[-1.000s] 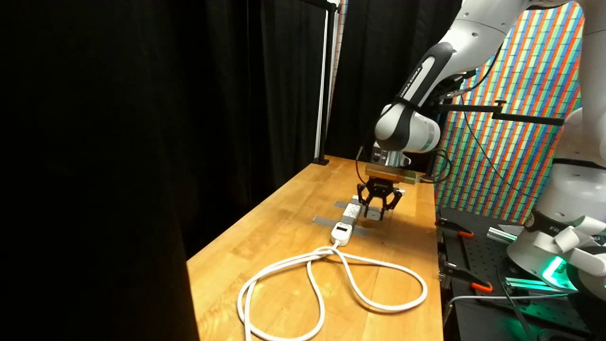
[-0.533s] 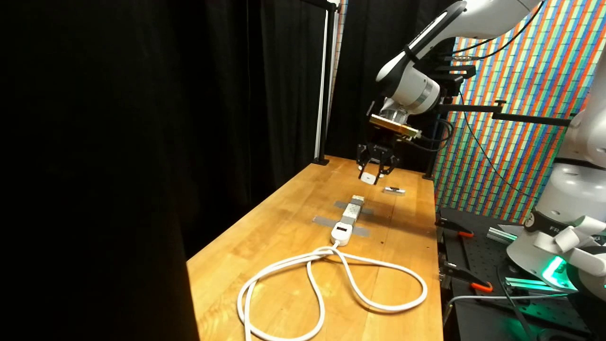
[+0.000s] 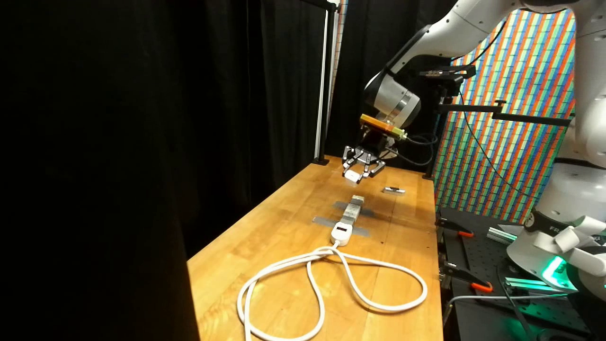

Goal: Put the charger head on the slot on the extension cord

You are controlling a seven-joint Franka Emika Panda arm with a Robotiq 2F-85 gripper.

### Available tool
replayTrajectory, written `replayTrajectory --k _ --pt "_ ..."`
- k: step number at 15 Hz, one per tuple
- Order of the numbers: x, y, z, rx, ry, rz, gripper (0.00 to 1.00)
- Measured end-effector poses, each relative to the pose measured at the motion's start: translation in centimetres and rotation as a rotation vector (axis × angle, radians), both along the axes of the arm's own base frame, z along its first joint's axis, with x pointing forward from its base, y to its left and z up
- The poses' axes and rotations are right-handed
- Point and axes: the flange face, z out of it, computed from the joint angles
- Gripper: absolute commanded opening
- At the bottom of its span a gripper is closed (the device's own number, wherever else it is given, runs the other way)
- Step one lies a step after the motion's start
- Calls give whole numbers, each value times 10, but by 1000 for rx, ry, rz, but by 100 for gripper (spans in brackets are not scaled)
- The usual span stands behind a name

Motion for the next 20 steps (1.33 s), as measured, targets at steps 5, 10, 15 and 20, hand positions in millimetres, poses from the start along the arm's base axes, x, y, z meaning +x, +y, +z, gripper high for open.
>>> replayTrajectory --k 5,10,15,20 --pt "-5 4 -69 136 16 100 23" --pt "-5 -7 -109 90 25 222 23" --pt "13 -13 -105 73 -24 274 23" --pt "30 -24 -92 127 -61 286 23"
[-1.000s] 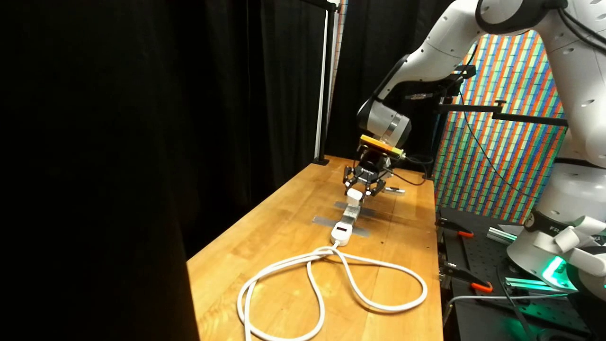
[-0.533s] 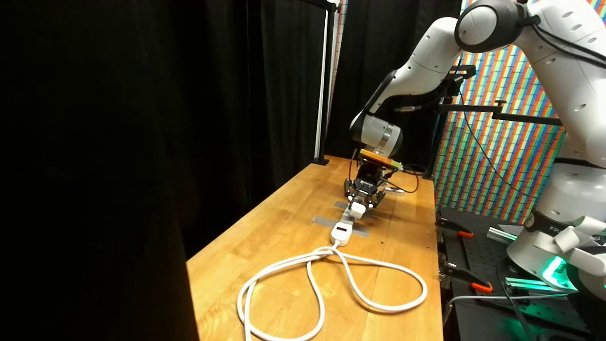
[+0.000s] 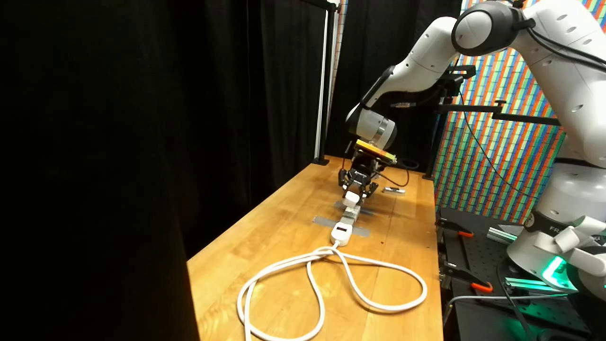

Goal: Put the charger head on the slot on the extension cord

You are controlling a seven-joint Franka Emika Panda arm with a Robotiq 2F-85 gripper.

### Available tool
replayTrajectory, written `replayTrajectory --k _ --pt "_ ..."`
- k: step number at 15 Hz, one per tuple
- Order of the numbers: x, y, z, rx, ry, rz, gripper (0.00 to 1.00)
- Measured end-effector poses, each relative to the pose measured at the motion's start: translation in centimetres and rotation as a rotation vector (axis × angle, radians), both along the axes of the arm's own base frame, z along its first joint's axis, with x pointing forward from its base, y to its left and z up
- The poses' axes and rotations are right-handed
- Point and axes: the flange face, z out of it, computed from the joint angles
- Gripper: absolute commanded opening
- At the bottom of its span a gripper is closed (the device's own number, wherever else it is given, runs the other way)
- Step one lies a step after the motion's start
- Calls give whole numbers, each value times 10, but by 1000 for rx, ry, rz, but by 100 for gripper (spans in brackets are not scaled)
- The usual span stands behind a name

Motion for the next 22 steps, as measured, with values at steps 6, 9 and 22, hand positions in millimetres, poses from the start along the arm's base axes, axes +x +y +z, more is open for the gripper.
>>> replayTrajectory --k 6,9,22 --pt "-9 -6 -5 198 53 29 23" --pt "-10 -3 -19 240 86 35 23" --pt "12 -16 -49 177 164 13 23"
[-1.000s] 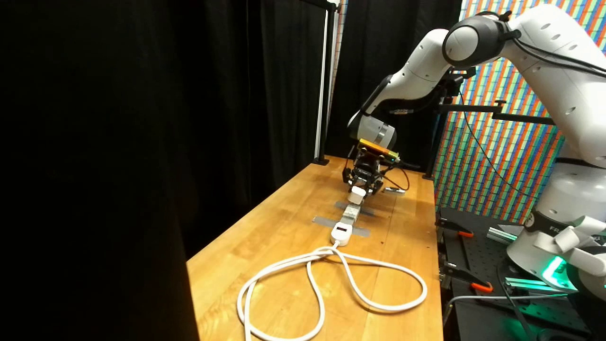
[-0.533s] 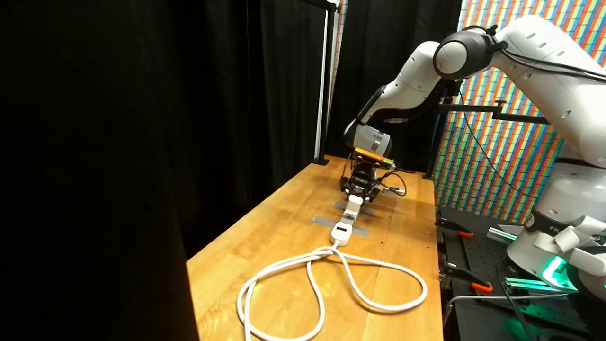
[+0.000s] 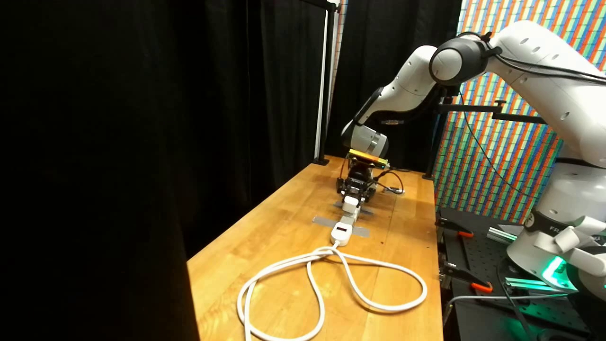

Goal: Put the charger head on the slot on the extension cord

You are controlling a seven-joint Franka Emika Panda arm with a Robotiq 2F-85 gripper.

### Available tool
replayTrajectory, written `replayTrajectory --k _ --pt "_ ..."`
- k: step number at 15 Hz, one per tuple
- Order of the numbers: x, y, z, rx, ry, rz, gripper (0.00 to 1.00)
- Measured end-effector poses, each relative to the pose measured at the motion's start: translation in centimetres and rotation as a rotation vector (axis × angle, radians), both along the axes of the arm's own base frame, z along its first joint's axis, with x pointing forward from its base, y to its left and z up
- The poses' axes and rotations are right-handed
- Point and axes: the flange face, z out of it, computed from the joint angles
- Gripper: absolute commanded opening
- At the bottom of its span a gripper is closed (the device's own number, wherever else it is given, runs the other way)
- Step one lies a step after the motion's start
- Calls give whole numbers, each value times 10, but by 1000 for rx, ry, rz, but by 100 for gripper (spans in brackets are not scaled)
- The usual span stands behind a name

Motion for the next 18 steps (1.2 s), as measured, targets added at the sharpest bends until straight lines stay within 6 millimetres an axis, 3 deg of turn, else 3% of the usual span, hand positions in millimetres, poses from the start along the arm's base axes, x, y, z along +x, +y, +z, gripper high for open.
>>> replayTrajectory --k 18 --pt "-8 -3 -12 41 54 -18 23"
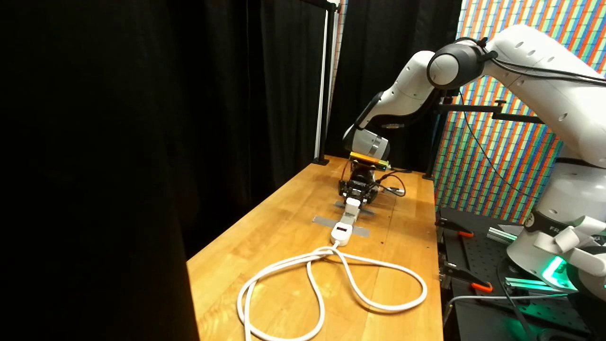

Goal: Put the charger head on the slot on the extension cord

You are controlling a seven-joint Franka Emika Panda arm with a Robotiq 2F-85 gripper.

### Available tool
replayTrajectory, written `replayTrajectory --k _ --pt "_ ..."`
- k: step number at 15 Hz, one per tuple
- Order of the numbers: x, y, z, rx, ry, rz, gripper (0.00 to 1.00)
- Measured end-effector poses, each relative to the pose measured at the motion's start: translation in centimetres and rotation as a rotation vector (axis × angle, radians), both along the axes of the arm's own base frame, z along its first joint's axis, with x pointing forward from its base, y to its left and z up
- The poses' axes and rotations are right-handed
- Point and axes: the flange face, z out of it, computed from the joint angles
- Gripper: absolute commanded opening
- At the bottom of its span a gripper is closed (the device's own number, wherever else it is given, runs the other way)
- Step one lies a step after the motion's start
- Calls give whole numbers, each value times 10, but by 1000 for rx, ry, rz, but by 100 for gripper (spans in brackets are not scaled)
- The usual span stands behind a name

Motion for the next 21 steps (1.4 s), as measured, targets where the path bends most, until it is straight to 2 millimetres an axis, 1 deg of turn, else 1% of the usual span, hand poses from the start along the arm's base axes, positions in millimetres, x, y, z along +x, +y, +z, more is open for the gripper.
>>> replayTrajectory --k 6,7,8,9,11,12,13,16,18,19,21 --pt "-1 -1 -3 6 14 -16 23" --pt "-1 -1 -4 6 18 -18 41" --pt "-1 -1 -4 6 22 -20 73" --pt "-1 -1 -4 6 25 -21 73" --pt "-1 -2 -5 2 32 -24 87" --pt "-2 -3 -6 0 35 -25 96" --pt "-3 -4 -7 -2 37 -27 100" --pt "-3 -9 -6 -11 37 -32 100" --pt "0 -15 -2 -46 22 -40 100" --pt "4 -20 2 -86 6 -42 100" --pt "15 -26 20 -177 -38 -32 100"
